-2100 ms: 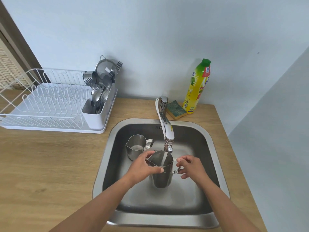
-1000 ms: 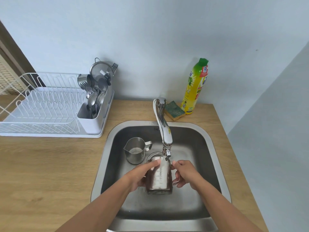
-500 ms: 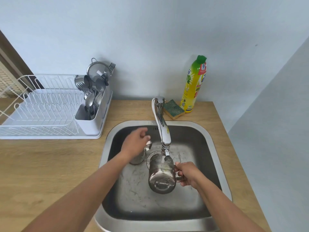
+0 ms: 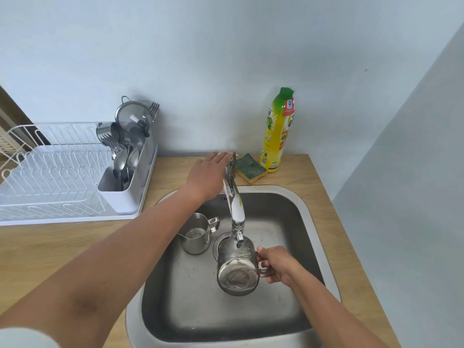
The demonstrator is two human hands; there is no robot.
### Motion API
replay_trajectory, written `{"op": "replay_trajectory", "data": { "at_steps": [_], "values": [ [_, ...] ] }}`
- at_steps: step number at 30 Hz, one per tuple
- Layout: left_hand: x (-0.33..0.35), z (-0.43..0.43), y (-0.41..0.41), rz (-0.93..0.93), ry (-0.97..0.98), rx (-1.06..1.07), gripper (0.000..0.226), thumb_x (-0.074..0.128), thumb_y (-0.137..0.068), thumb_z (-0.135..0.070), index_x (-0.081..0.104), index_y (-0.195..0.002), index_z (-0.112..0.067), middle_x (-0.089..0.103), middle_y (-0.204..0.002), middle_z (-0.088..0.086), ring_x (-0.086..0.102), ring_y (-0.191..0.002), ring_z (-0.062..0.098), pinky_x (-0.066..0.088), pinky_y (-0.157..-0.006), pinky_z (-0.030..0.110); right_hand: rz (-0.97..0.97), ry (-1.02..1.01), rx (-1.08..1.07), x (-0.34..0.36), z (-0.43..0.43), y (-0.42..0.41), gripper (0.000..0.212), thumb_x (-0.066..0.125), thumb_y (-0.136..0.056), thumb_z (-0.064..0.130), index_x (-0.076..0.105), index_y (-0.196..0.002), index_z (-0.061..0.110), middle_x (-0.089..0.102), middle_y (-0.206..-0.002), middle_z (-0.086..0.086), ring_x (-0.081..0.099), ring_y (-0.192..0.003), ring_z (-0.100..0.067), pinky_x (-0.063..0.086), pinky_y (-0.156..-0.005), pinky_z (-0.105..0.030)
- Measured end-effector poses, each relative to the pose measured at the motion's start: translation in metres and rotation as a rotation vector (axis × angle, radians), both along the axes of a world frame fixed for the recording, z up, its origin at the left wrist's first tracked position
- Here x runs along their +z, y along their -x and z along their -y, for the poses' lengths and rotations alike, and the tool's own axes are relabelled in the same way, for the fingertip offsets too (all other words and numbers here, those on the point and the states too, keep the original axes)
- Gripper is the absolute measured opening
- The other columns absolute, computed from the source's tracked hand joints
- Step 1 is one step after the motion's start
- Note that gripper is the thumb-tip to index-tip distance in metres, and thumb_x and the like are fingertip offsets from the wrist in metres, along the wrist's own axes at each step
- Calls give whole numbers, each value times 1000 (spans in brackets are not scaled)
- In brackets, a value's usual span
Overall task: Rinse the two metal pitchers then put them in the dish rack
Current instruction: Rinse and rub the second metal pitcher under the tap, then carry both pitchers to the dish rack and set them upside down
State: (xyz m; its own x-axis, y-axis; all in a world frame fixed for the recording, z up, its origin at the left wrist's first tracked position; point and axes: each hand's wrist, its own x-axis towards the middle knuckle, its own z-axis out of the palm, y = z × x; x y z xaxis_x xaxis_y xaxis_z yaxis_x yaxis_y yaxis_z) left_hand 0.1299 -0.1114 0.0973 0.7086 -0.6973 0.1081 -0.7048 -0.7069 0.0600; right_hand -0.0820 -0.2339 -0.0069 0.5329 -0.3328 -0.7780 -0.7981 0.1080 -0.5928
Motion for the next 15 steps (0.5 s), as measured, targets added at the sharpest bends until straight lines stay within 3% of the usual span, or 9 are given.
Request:
{"op": "replay_trajectory", "data": {
  "at_steps": [4, 9, 12, 15],
  "values": [
    [-12, -11, 7, 58, -80, -56, 75, 42, -91, -2, 14, -158, -22, 15, -165, -4, 15, -152, 20, 28, -115, 41, -8, 5, 5, -1, 0, 1, 35, 48, -101, 30, 59, -74, 11, 41, -46, 3, 54, -36, -18, 37, -43, -20],
    [-13, -9, 11, -91, -14, -31, 75, 42, -91, -3, 13, -158, -24, 11, -166, -6, 11, -153, 19, 26, -117, 42, -5, 4, 15, 2, 1, 1, 34, 47, -101, 32, 59, -77, 12, 41, -48, 3, 55, -37, -18, 35, -44, -20],
    [-18, -16, 25, -298, 349, 122, 55, 44, -95, -10, 40, -147, -27, 39, -152, -3, 43, -134, 18, 46, -104, 40, 11, 34, 8, 4, 4, 3, 33, 44, -101, 32, 59, -84, 9, 43, -51, -1, 57, -39, -21, 33, -42, -19],
    [-46, -28, 54, -712, 747, 425, 28, 47, -97, -14, 61, -121, -21, 65, -106, -1, 65, -90, 18, 59, -80, 42, 60, 124, -2, 6, 7, 4, 31, 43, -101, 31, 60, -91, 6, 44, -54, -4, 60, -42, -23, 34, -38, -18]
  ]
}}
